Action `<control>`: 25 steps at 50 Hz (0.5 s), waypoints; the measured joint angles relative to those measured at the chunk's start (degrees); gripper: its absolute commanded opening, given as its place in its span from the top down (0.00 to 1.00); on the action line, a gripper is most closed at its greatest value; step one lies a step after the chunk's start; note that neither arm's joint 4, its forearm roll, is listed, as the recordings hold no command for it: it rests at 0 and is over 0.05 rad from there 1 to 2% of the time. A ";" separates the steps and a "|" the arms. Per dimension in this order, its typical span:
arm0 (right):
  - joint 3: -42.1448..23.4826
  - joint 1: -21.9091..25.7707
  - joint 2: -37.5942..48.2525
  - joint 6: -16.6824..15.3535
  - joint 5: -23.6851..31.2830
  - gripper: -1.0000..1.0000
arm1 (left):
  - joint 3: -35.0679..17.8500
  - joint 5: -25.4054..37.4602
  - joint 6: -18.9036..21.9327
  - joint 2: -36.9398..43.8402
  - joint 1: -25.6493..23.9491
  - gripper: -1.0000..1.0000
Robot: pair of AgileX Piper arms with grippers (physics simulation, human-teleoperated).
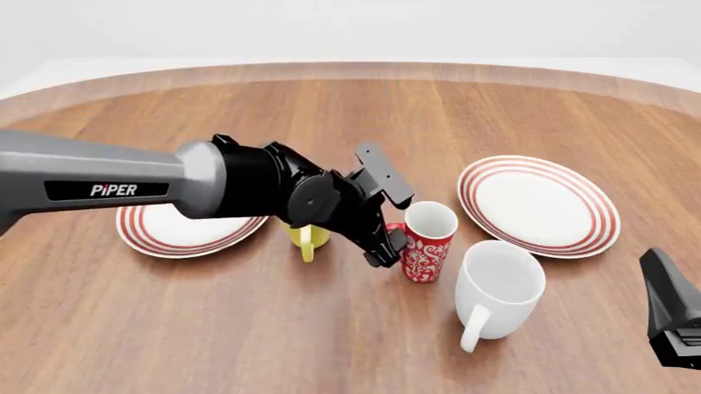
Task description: Put the red mug on the left plate.
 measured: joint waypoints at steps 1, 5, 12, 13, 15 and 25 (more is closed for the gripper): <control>0.00 0.00 0.00 0.00 0.00 0.00 | 0.04 -0.12 0.00 0.08 0.04 0.00; 0.00 0.00 0.00 0.00 0.00 0.00 | 0.17 -0.56 0.02 0.52 0.16 0.00; 0.00 0.00 0.00 0.00 0.00 0.00 | 0.07 -1.16 0.01 1.32 0.35 0.00; 0.00 0.00 0.00 0.00 0.00 0.00 | 0.08 -1.27 0.00 1.43 0.37 0.00; 0.00 0.00 0.00 0.00 0.00 0.00 | 0.02 -1.47 0.01 1.69 0.46 0.00; 0.00 0.00 0.00 0.00 0.00 0.00 | -0.80 -2.39 0.61 2.86 1.58 1.00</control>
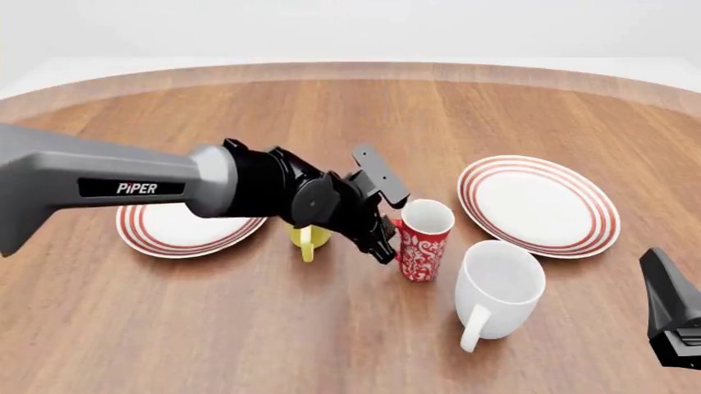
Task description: Put the red mug on the left plate.
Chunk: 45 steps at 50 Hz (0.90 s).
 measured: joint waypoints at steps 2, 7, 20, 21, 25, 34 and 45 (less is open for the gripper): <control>0.00 0.00 0.00 0.00 0.00 0.00 | -0.19 -0.27 0.08 0.15 0.35 1.00; 0.00 0.00 0.00 0.00 0.00 0.00 | -0.42 -0.96 0.07 0.30 0.93 1.00; 0.00 0.00 0.00 0.00 0.00 0.00 | -0.18 -2.33 -0.23 -0.07 1.78 1.00; 0.00 0.00 0.00 0.00 0.00 0.00 | -0.18 -2.37 -0.22 -0.14 1.85 1.00; 0.00 0.00 0.00 0.00 0.00 0.00 | -0.26 -2.34 -0.14 -0.50 2.18 1.00; 0.00 0.00 0.00 0.00 0.00 0.00 | -1.84 -0.28 0.11 -2.17 3.53 1.00; 0.00 0.00 0.00 0.00 0.00 0.00 | -4.08 3.87 1.35 -5.51 5.63 1.00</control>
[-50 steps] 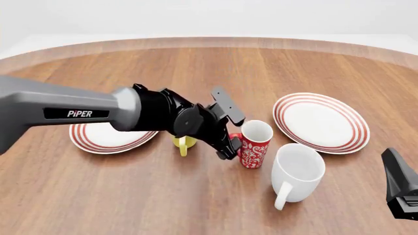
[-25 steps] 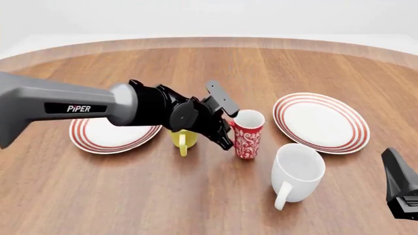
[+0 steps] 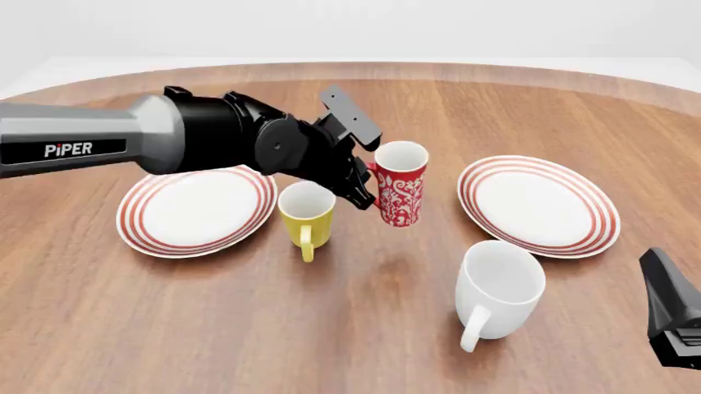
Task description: Put the red mug on the left plate.
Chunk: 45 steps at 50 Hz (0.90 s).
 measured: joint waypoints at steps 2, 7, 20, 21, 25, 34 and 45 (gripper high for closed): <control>0.00 0.00 0.00 0.00 0.00 0.00 | -0.41 0.76 0.33 -0.57 0.42 1.00; 0.00 0.01 0.00 0.00 0.00 0.00 | -1.56 2.73 1.01 -1.76 1.48 1.00; 0.00 0.00 0.00 0.00 0.00 0.00 | -5.98 7.85 1.56 -3.92 4.27 1.00; 0.00 0.00 0.00 0.00 0.00 0.00 | -6.30 8.16 1.59 -4.07 4.46 1.00; 0.00 0.00 0.00 0.00 0.00 0.00 | -7.51 9.32 1.68 -4.67 5.14 1.00; 0.00 0.01 0.00 0.00 0.00 0.00 | -9.35 11.08 1.89 -5.73 6.37 1.00; 0.00 0.00 0.00 0.00 0.00 0.00 | -10.01 11.86 1.86 -6.93 7.41 1.00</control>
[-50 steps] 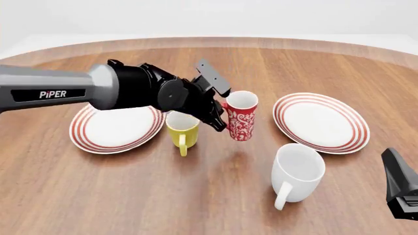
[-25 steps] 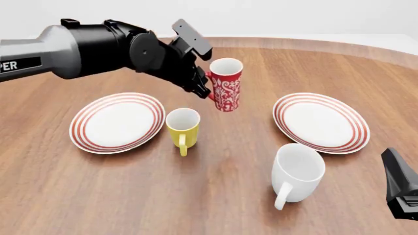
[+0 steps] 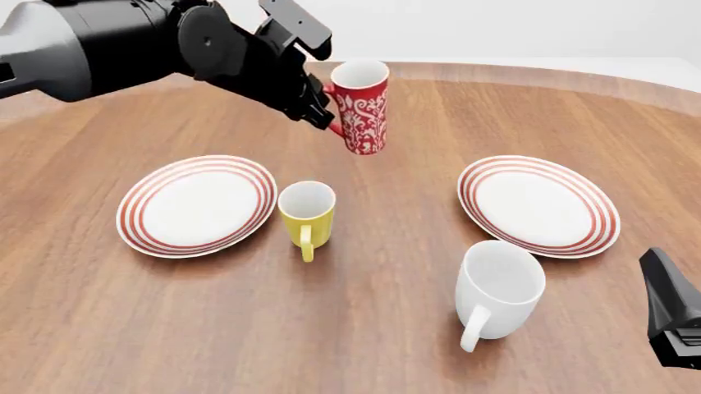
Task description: Put the red mug on the left plate.
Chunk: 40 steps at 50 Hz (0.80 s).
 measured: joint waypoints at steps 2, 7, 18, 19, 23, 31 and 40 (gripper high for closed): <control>0.00 0.00 0.00 0.00 0.00 0.00 | 0.00 0.07 -0.04 -0.33 0.18 1.00; 0.00 0.00 0.00 0.00 0.00 0.00 | 0.07 0.20 -0.06 -1.13 0.70 1.00; 0.00 0.00 0.00 0.00 0.00 0.00 | 0.35 0.49 -0.10 -2.91 2.06 1.00; 0.00 0.00 0.00 0.00 0.00 0.00 | 0.42 0.51 -0.14 -3.11 2.18 1.00; 0.00 0.00 0.00 0.00 0.00 0.00 | 0.59 0.65 -0.29 -3.88 2.74 1.00; 0.00 0.00 0.00 0.00 0.00 0.00 | 0.98 1.06 -0.43 -5.39 4.11 1.00; 0.00 0.00 0.00 0.00 0.00 0.00 | 1.43 1.30 -0.43 -6.83 5.72 1.00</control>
